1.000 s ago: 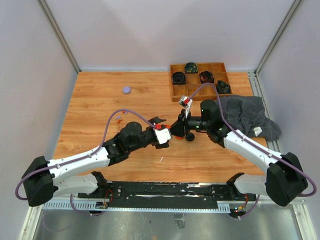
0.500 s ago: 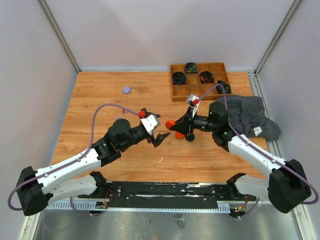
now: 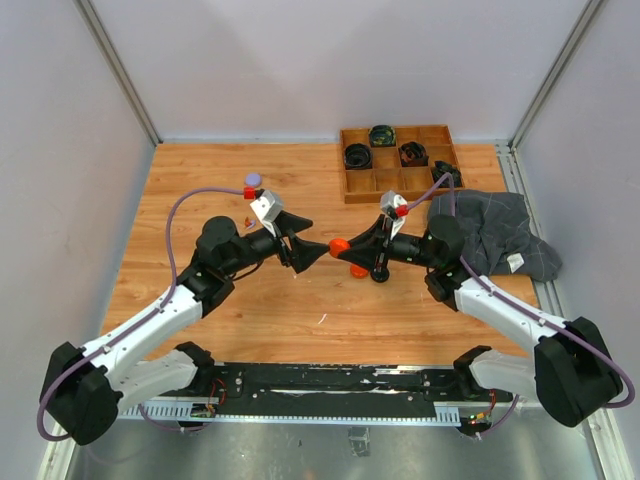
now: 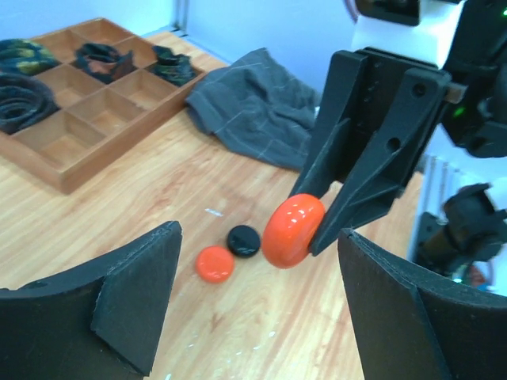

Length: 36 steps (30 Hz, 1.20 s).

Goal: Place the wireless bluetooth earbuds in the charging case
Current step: Pick up the charging case at the center of the board.

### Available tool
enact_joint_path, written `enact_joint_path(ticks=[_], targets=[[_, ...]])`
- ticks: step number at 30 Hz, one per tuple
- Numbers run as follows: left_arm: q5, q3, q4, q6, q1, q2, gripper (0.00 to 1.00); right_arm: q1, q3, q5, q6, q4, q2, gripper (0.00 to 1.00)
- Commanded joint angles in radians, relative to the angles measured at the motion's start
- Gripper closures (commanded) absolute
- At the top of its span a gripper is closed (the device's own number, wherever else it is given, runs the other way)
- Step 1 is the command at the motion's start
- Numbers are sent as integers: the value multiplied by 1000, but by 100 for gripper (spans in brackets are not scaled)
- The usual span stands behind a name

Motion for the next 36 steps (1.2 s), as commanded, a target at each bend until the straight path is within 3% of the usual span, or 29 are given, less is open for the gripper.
enact_joint_path(ticks=[1, 18, 36], targets=[[207, -17, 171, -171, 35, 27, 17, -8, -20, -54, 19, 152, -1, 99], [215, -4, 167, -191, 48, 88, 22, 13, -41, -133, 55, 300, 7, 99], [181, -1, 171, -256, 81, 74, 27, 43, -39, -182, 35, 313, 6, 99]])
